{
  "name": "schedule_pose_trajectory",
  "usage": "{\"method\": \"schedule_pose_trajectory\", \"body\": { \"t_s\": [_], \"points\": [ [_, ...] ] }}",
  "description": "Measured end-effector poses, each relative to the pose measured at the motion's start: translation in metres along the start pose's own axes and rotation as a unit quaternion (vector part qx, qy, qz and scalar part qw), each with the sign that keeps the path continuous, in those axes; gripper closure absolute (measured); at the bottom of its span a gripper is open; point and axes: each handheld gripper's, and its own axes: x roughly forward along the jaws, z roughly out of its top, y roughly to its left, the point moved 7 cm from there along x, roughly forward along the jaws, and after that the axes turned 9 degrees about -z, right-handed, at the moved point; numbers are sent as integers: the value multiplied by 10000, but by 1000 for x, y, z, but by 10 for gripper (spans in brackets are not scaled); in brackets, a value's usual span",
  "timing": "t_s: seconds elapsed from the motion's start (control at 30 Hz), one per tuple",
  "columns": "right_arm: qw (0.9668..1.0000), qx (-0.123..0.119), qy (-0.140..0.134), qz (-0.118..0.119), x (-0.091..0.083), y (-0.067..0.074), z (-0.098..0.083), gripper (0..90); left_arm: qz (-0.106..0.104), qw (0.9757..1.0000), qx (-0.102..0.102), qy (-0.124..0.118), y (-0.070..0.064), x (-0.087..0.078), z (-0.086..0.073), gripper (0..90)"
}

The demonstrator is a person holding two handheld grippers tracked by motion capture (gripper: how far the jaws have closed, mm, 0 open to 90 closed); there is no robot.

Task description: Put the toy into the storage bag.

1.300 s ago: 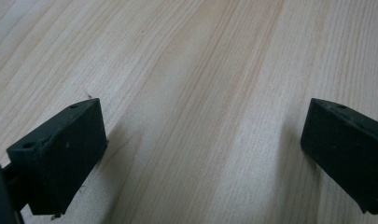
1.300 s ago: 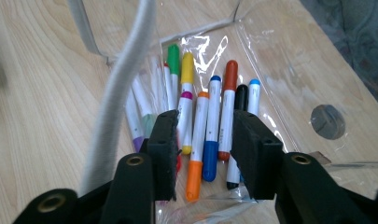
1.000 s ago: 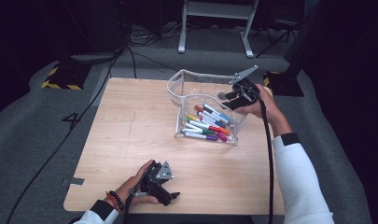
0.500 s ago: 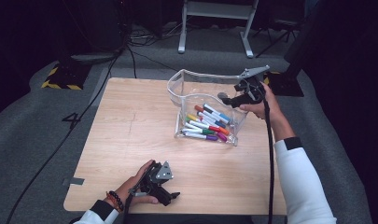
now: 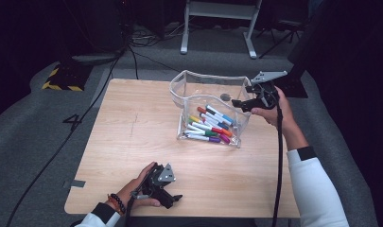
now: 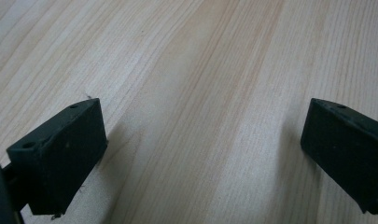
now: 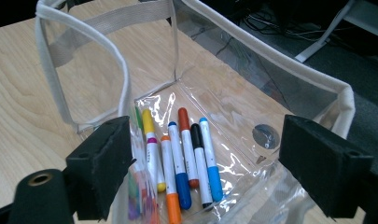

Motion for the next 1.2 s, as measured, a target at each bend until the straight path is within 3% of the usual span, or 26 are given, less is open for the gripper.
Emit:
{"method": "schedule_pose_trajectory", "body": {
  "t_s": [0.2, 0.53, 1.2],
  "points": [
    [9998, -66, -182, -32, -17, 1, 0, 188, 2, 10000, -15, -18, 0, 0, 0, 5],
    [9996, -135, -245, -77, -43, 4, -12, 188, 1, 10000, 1, 0, 0, 0, 0, 5],
    [9993, -326, -105, -166, -71, 21, -93, 189, 7, 10000, -6, 6, 0, 0, 0, 5]
  ]
}}
